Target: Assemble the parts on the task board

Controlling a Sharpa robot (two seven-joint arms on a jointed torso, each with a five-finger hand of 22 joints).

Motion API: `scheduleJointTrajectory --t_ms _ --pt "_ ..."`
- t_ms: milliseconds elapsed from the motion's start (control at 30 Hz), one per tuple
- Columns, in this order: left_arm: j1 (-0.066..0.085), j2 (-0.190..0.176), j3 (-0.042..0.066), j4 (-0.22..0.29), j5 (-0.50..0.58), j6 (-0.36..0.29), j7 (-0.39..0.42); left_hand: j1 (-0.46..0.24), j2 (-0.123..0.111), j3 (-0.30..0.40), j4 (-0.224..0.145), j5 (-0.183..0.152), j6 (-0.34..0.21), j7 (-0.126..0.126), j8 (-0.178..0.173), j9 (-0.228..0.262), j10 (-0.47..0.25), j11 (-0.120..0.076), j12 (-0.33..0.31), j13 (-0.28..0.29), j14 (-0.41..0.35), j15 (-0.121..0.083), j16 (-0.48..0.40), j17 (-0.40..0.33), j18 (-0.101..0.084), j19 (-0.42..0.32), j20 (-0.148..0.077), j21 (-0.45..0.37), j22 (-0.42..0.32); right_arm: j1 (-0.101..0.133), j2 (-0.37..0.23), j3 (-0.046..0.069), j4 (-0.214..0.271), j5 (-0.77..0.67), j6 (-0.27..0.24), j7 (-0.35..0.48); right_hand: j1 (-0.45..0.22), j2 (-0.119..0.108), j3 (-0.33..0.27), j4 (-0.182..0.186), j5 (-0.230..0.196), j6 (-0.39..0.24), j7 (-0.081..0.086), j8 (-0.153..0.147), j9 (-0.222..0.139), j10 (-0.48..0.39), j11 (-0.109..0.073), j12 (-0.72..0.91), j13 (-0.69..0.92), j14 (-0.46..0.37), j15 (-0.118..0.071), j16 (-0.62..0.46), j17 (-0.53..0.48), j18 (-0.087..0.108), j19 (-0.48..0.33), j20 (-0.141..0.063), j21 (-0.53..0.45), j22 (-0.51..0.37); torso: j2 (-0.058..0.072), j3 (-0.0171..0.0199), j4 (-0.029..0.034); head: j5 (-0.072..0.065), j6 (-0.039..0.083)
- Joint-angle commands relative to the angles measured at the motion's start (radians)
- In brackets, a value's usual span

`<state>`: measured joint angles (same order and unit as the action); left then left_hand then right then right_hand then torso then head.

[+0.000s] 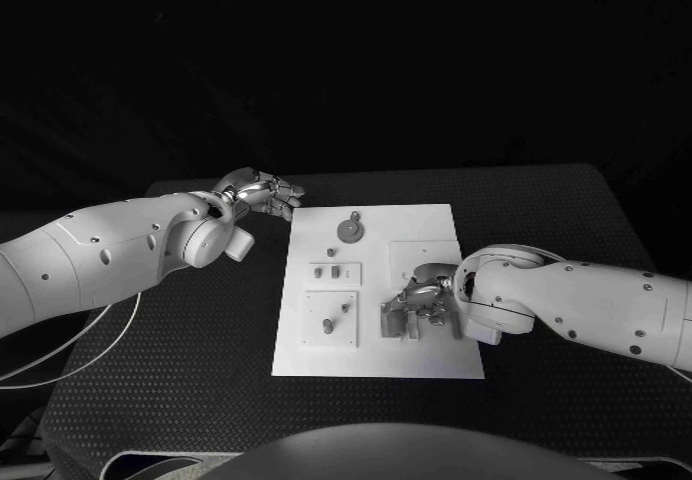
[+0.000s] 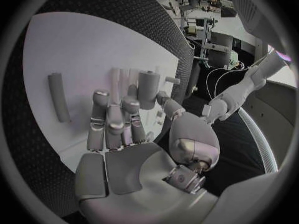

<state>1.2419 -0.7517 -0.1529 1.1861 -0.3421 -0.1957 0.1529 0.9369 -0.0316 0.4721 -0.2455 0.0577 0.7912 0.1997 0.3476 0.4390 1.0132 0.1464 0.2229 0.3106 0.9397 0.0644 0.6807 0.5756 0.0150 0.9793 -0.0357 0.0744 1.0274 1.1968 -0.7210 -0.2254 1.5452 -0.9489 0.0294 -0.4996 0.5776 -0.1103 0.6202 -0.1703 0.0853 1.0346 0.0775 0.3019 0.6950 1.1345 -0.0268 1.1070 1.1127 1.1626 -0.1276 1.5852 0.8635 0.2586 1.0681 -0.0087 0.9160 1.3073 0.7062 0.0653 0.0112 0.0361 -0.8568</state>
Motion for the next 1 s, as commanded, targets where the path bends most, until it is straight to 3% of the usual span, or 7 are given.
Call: scheduleJointTrajectory --t_ms 33,333,633,833,1000 --pt "0.001 0.001 0.001 0.001 0.005 0.013 0.004 -0.009 -0.001 -0.001 0.008 -0.001 -0.006 -0.001 0.001 -0.002 -0.007 0.002 -0.006 0.002 0.006 0.000 -0.006 0.002 0.005 0.004 0.001 -0.005 -0.001 -0.006 0.004 -0.003 0.001 -0.001 0.007 0.004 -0.004 -0.020 0.005 0.014 -0.006 -0.006 0.005 -0.006 0.002 -0.011 0.000 -0.005 0.000 -0.008 0.000 -0.006 -0.001 0.003 -0.003 -0.002 -0.004 0.015 0.000 0.0006 -0.0003 0.000 -0.001" --pt "0.001 0.000 0.001 0.001 0.005 0.014 0.002 -0.010 -0.002 -0.001 0.008 -0.001 -0.006 -0.001 0.001 -0.002 -0.007 0.002 -0.006 0.002 0.006 0.000 -0.006 0.002 0.005 0.004 0.001 -0.005 -0.001 -0.007 0.003 -0.003 0.001 -0.001 0.004 0.005 0.000 -0.055 0.022 0.035 -0.007 -0.010 0.006 -0.008 0.005 -0.014 0.001 -0.005 0.001 -0.013 0.001 -0.007 -0.003 0.003 -0.002 -0.003 -0.004 0.016 0.000 0.0006 -0.0001 0.004 -0.001" --pt "0.001 0.000 0.001 0.001 0.005 0.015 0.003 -0.010 -0.002 -0.002 0.009 -0.001 -0.006 -0.001 0.001 -0.002 -0.007 0.003 -0.007 0.002 0.007 0.000 -0.007 0.002 0.005 0.004 0.001 -0.005 -0.001 -0.007 -0.010 -0.003 0.013 -0.022 -0.012 0.062 0.010 -0.058 0.029 0.036 -0.007 -0.010 0.006 -0.008 0.007 -0.015 0.001 -0.005 0.002 -0.014 0.001 -0.008 -0.004 0.003 -0.002 -0.004 -0.003 0.017 0.000 0.0004 0.0001 0.003 -0.001" --pt "0.001 0.001 0.001 -0.001 0.005 0.015 0.005 -0.010 -0.002 -0.001 0.009 -0.001 -0.006 -0.001 0.001 -0.002 -0.007 0.003 -0.007 0.002 0.007 0.000 -0.007 0.003 0.006 0.004 0.001 -0.005 -0.001 0.004 -0.055 0.002 0.050 -0.028 -0.051 0.175 0.073 -0.008 0.020 -0.030 -0.008 -0.023 0.011 -0.014 0.010 -0.012 0.005 0.000 0.003 -0.009 0.004 -0.010 -0.001 0.003 0.001 -0.003 0.001 0.018 -0.001 0.0016 -0.0013 0.002 0.005" --pt "0.001 0.001 0.001 -0.005 0.005 0.016 0.007 -0.010 -0.002 -0.001 0.009 -0.001 -0.006 -0.001 0.001 -0.002 -0.007 0.002 -0.007 0.002 0.007 0.000 -0.007 0.003 0.006 0.004 0.001 -0.005 -0.001 0.032 -0.096 0.009 0.053 -0.030 -0.071 0.192 0.116 0.005 0.010 -0.068 -0.008 -0.046 0.018 -0.027 0.009 -0.006 0.011 0.014 0.011 0.017 0.009 -0.007 0.032 0.003 0.011 -0.003 0.004 0.016 -0.002 0.0025 -0.0037 -0.006 0.015"
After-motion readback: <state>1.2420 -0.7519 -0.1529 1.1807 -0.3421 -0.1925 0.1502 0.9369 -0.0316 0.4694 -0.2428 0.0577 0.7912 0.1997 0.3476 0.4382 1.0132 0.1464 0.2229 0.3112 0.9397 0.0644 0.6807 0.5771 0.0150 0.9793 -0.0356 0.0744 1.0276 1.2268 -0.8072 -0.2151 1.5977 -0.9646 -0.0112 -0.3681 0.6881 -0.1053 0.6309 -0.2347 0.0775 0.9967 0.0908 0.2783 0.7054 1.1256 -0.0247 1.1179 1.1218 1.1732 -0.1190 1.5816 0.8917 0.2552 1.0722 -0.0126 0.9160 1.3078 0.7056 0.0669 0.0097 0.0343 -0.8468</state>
